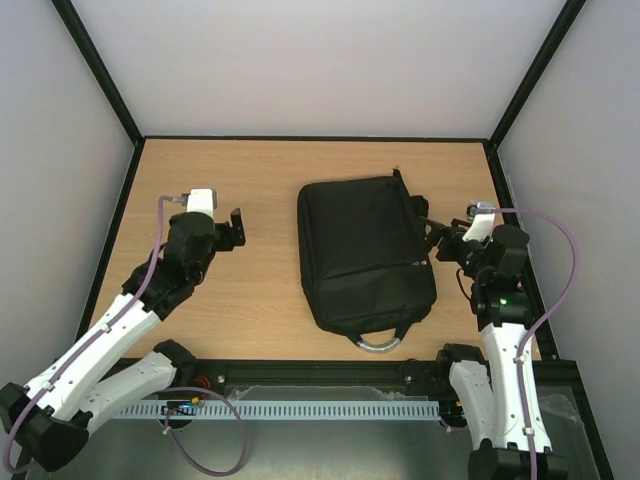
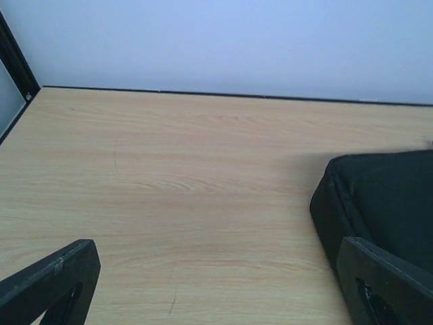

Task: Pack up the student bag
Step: Reset both arms

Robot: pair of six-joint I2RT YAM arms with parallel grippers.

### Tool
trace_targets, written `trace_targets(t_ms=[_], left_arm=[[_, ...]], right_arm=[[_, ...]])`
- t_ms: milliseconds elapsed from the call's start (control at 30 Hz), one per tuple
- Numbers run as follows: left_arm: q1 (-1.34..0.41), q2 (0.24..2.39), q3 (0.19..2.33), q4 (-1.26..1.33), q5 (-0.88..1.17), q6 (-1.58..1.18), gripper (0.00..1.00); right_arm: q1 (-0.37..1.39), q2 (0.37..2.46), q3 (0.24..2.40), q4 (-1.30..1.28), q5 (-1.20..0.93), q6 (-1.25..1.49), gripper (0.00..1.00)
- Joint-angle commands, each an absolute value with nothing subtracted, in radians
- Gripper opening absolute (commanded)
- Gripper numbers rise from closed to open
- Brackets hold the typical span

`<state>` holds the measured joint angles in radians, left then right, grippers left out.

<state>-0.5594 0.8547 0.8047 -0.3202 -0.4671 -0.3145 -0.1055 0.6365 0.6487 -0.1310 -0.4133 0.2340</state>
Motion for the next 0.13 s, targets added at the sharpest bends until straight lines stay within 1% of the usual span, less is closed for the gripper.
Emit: trace_targets(t_ms=[0, 100], left_arm=[[-0.552, 0.809, 0.783, -0.272, -0.503, -0.304, 0.99], [-0.552, 0.819, 0.783, -0.273, -0.500, -0.305, 0.99]], right_arm=[[-0.109, 0.660, 0.645, -0.099, -0.401, 0.244, 0.99], [-0.109, 0.661, 0.655, -0.104, -0.398, 0.229, 0.99]])
